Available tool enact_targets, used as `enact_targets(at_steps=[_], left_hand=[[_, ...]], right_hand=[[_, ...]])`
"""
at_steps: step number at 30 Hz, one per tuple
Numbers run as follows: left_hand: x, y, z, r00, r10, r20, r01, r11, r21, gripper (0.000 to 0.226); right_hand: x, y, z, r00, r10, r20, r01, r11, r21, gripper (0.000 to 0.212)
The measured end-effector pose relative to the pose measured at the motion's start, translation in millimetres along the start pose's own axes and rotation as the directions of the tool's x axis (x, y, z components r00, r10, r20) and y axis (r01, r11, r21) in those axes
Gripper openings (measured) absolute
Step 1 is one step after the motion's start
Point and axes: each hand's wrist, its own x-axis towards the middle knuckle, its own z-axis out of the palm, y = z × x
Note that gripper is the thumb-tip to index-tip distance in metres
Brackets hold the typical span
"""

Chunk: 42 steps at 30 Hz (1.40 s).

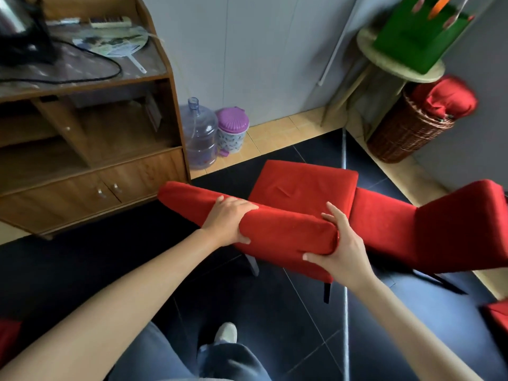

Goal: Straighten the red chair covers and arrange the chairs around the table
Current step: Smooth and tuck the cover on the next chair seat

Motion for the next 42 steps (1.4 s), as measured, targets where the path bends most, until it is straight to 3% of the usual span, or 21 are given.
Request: enact_targets(at_steps=[5,9,13,16,25,42], left_hand=[[8,19,6,0.998,0.067,0.017,-0.068,0.995,0.071,0.082],[13,27,11,0.993,0.107,0.042,-0.111,0.987,0.113,0.095],[6,6,12,0.995,0.018,0.097,-0.031,0.991,0.132,0.106],[9,-5,7,0.99,-0.024,0.139,-0.003,0.982,0.187,0.102],[31,34,19,0.961,0.18,0.209,-0.238,0.922,0.305,0.075],[44,47,9,0.942,0.24,0.235,-0.325,0.831,0.452,0.07]], right_hand=[[-6,2,-10,0.999,0.033,0.024,-0.03,0.993,-0.117,0.103],[-15,12,-24,0.998,0.061,-0.009,-0.062,0.988,-0.138,0.097],[-27,22,-34,0.993,0.115,-0.036,-0.119,0.982,-0.146,0.102],[-38,37,-45,0.986,0.157,-0.047,-0.163,0.974,-0.16,0.103],[-63,75,-67,0.957,0.288,-0.043,-0.286,0.904,-0.318,0.106],[-107,83,-26,0.898,0.418,-0.141,-0.435,0.891,-0.128,0.098]])
